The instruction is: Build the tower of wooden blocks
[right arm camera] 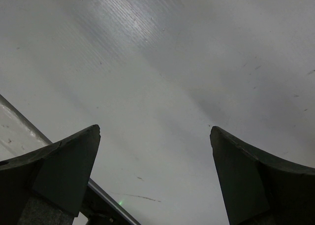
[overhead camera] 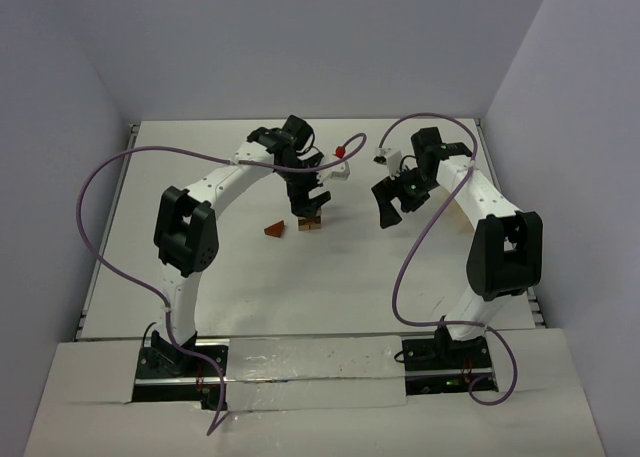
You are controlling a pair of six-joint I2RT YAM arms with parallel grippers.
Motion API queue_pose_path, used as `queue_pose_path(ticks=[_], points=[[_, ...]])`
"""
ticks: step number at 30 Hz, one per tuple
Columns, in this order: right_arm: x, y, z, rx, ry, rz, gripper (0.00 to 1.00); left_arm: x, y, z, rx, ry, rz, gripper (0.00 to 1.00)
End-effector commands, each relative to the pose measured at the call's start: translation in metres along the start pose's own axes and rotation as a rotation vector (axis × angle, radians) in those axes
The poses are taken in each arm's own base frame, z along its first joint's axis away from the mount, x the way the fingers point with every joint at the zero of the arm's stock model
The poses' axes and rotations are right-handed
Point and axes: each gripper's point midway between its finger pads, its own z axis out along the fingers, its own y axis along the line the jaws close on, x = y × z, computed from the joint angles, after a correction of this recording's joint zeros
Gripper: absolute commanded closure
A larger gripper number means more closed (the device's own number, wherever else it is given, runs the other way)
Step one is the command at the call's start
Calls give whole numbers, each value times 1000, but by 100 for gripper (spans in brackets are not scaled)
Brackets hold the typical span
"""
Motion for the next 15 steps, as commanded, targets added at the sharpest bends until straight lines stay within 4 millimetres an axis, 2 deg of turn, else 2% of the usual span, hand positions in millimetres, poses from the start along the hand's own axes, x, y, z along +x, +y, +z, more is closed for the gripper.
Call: queue_pose_path(ticks=[1, 5, 8, 11, 13, 15], points=[[-10, -1, -9, 2, -26, -12, 0, -27, -4, -30, -23, -73, 49, 1], [-11, -2, -10, 3, -28, -12, 0, -38, 5, -70, -84, -148, 44, 1], [-12, -1, -11, 5, -32, -16, 0, -35, 11, -100, -117, -201, 29, 1], [-12, 0, -13, 8, -37, -17, 0, -15, 15, -129, -168, -232, 6, 1], [-13, 0, -14, 11, -42, -19, 0, -5, 12, -139, -204, -242, 7, 1], [-14, 0, -15, 14, -48, -20, 0, 17, 3, -129, -205, -226, -30, 1]])
